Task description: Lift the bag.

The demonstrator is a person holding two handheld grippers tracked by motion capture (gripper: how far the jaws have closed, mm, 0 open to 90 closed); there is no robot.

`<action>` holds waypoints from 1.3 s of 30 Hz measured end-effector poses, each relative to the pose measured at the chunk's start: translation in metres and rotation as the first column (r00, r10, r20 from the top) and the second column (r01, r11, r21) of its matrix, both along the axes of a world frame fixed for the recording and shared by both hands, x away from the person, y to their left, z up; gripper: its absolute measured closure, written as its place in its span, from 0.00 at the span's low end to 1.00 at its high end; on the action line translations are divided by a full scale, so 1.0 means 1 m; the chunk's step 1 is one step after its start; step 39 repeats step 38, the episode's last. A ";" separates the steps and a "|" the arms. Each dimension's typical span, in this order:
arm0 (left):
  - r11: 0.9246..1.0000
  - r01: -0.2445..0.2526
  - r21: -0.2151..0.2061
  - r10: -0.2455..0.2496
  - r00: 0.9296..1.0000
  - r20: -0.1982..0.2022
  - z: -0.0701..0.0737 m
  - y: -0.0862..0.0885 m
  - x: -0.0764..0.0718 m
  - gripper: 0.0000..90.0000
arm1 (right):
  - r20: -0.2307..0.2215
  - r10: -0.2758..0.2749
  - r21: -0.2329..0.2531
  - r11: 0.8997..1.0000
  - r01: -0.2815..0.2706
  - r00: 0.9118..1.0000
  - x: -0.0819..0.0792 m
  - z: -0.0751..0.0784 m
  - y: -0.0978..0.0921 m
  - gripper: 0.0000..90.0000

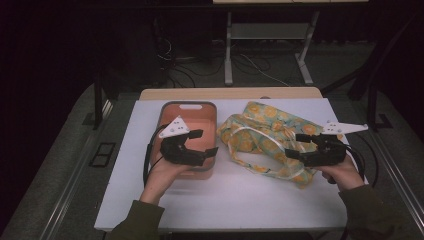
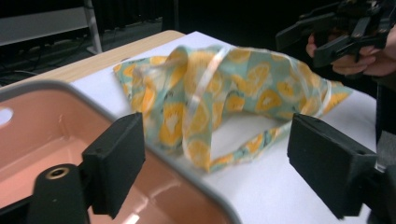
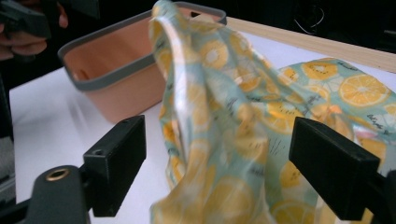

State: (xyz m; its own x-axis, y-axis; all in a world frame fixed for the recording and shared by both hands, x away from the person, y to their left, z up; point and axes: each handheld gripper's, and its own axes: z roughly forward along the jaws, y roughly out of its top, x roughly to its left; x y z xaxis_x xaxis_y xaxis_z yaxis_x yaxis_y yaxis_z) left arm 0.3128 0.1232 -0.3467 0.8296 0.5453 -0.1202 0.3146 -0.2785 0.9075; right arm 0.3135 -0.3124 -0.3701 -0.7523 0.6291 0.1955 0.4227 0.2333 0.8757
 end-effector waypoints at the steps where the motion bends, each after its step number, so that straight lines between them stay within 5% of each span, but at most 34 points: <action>1: 1.000 0.006 -0.004 -0.006 1.000 0.003 -0.001 0.004 -0.003 0.17 | -0.001 0.002 -0.005 1.000 -0.002 1.000 -0.004 -0.001 -0.001 0.20; 7: 0.999 0.022 0.031 -0.023 0.999 0.022 -0.008 0.021 -0.023 0.11 | 0.011 0.010 -0.017 1.000 -0.010 1.000 -0.022 -0.006 -0.007 0.17; 19: 1.000 -0.019 0.022 0.018 0.999 0.045 -0.026 0.052 -0.043 0.00 | 0.021 0.002 -0.051 0.999 -0.001 1.000 -0.038 -0.025 -0.015 0.13; 29: 0.997 -0.067 0.023 0.066 0.997 0.047 -0.041 0.073 -0.045 0.00 | 0.022 0.004 -0.088 0.996 -0.002 1.000 -0.040 -0.037 -0.016 0.13; 39: 0.998 -0.059 0.027 0.058 0.998 0.032 -0.044 0.072 -0.044 0.00 | 0.018 0.013 -0.088 0.996 -0.011 1.000 -0.040 -0.038 -0.014 0.13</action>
